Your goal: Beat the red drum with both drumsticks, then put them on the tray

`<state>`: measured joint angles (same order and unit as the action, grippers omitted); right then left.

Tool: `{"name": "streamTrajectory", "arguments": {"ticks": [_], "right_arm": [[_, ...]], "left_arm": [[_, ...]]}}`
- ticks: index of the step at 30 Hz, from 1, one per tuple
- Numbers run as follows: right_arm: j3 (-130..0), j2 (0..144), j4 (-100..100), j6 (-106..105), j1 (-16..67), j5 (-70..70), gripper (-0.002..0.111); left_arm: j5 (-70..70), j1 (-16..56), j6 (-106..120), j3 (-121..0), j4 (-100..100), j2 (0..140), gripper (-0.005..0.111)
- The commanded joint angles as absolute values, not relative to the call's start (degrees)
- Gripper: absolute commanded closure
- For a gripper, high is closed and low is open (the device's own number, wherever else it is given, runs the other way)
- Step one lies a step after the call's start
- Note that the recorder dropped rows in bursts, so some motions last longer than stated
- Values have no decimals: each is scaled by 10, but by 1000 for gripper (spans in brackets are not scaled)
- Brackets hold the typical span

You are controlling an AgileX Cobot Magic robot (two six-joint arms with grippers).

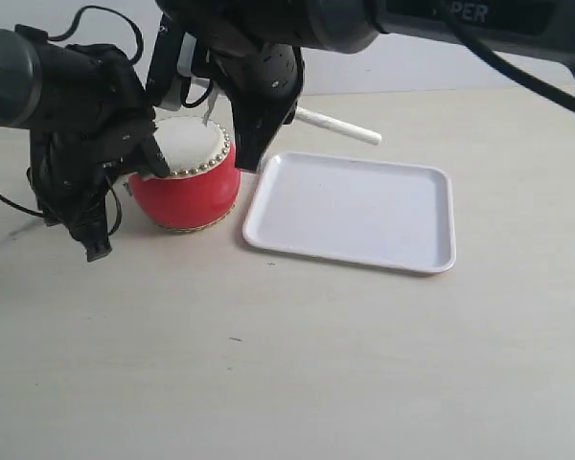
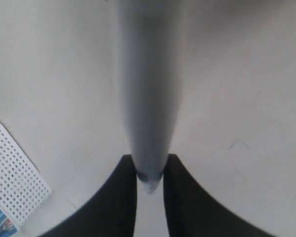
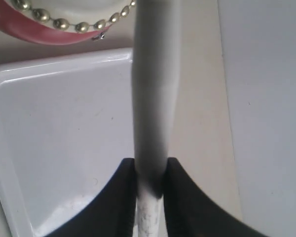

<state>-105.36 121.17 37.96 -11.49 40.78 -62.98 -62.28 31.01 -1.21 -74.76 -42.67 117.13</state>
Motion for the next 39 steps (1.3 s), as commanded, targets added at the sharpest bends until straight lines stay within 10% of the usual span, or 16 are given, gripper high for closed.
{"name": "streamTrajectory", "arguments": {"ticks": [1,12,20,26,39], "right_arm": [[-1057,1204,377,-98,408,-631,108],[-1057,1203,255,-38,327,-636,108],[-1056,1203,75,-105,203,-632,108],[-1056,1203,75,-105,168,-606,108],[-1056,1207,63,-99,165,-566,108]], "left_arm": [[-656,311,-33,-748,-457,1176,107],[-594,314,-61,-813,-373,1074,107],[-412,356,124,-887,65,980,107],[-302,352,182,-888,378,1036,107],[-254,352,196,-888,397,1179,107]]}}
